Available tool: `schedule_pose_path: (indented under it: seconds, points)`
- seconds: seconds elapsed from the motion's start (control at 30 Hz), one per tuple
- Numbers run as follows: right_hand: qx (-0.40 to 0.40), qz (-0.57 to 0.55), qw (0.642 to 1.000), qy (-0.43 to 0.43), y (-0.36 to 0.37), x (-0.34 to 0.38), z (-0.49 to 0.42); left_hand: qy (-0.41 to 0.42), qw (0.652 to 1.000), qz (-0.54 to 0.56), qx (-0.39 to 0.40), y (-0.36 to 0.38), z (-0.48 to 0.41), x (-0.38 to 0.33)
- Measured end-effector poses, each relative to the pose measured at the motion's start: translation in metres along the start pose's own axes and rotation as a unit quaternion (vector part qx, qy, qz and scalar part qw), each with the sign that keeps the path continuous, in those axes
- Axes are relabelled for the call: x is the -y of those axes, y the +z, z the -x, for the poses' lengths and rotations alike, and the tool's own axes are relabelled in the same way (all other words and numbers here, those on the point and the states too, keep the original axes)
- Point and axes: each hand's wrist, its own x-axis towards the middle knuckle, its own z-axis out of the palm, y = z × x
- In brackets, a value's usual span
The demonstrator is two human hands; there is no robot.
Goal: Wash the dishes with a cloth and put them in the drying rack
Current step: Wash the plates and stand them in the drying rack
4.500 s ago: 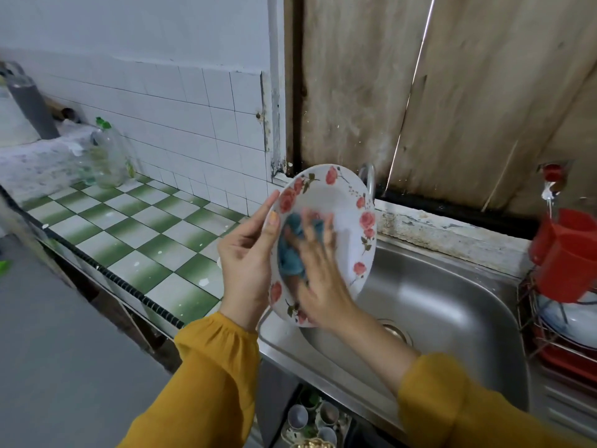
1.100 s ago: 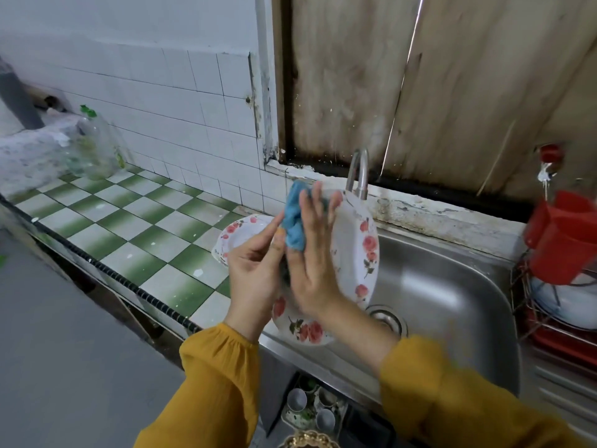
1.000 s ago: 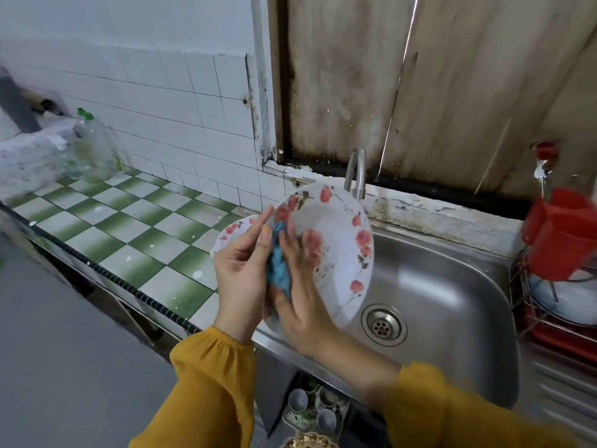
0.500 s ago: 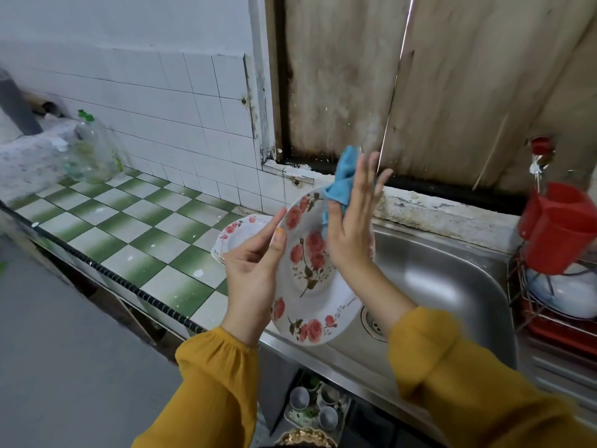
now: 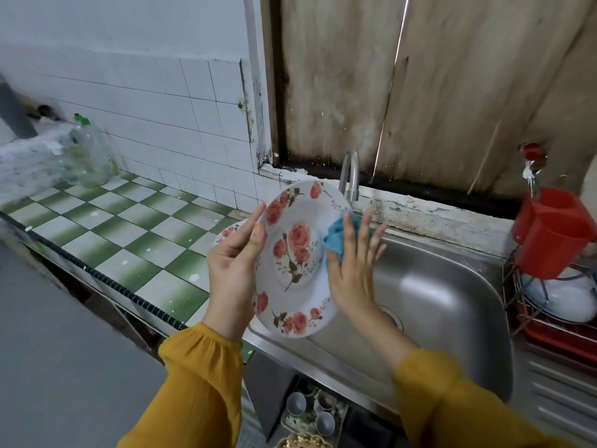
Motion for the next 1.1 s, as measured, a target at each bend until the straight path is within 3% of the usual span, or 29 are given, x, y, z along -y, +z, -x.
schedule_pose_path:
  seconds: [0.07,0.2,0.33,0.4,0.5,0.67,0.83,1.0,1.1]
  points:
    - [-0.06,-0.033,0.998,0.004,-0.007,0.011,-0.024,-0.008,1.0,-0.015,0.014,0.007,0.003,0.003]
    - [-0.098,-0.012,0.99,-0.097,-0.011,0.033,-0.042,-0.011,0.999,-0.028,0.023,0.011,0.001,0.002]
    - [-0.157,-0.123,0.98,-0.011,-0.015,0.046,-0.054,0.011,0.998,-0.055,0.027,0.011,0.0,0.002]
    - [-0.115,-0.179,0.976,-0.036,-0.011,0.068,-0.039,0.015,0.996,-0.079,0.03,0.015,0.0,0.002]
    - [0.011,-0.24,0.954,-0.182,0.002,0.091,0.013,-0.005,0.999,-0.046,0.007,0.014,-0.005,-0.001]
    - [0.147,-0.125,0.928,-0.32,-0.001,0.048,0.05,-0.065,0.996,0.013,-0.066,-0.009,-0.016,-0.009]
    - [0.262,-0.083,0.894,-0.353,-0.031,0.021,0.04,-0.172,0.977,0.068,-0.107,-0.026,-0.02,0.001]
    - [0.401,-0.097,0.867,-0.281,-0.073,0.014,0.035,-0.327,0.933,0.046,-0.141,-0.024,-0.022,0.009]
    - [0.417,-0.055,0.866,-0.271,-0.085,0.005,0.031,-0.398,0.906,0.054,-0.135,-0.025,-0.022,0.008]
